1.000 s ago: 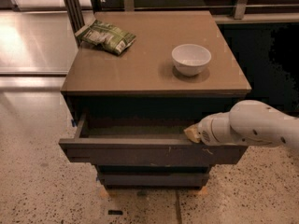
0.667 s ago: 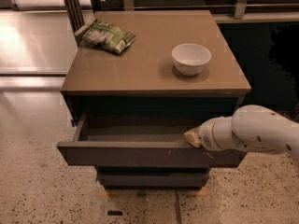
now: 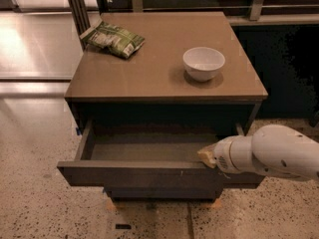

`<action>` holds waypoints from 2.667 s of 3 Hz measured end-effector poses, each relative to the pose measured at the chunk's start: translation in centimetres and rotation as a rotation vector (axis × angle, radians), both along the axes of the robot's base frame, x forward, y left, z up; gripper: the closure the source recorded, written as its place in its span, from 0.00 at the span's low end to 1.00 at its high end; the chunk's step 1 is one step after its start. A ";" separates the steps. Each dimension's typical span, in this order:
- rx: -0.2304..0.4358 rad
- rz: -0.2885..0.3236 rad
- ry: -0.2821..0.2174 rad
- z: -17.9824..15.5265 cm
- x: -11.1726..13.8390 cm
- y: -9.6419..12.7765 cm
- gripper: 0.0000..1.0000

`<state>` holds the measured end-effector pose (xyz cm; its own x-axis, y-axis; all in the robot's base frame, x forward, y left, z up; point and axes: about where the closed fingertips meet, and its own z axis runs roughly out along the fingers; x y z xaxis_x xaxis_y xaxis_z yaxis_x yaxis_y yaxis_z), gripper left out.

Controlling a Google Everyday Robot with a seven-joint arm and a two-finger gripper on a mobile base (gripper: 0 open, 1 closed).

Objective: Open top drawer

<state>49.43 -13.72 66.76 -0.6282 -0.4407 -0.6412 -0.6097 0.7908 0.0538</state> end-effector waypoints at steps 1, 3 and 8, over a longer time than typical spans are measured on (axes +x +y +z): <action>0.004 0.003 -0.001 0.0 -1.2 0.2 1.00; -0.089 0.014 -0.167 3.4 -2.1 1.2 1.00; -0.276 0.039 -0.506 11.1 1.1 -0.9 0.13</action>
Offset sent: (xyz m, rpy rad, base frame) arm -0.0602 0.0187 0.0155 -0.0528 -0.1007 0.0121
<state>50.49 -14.62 77.81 -0.2531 -0.6510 -0.7156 -0.5347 0.7106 -0.4574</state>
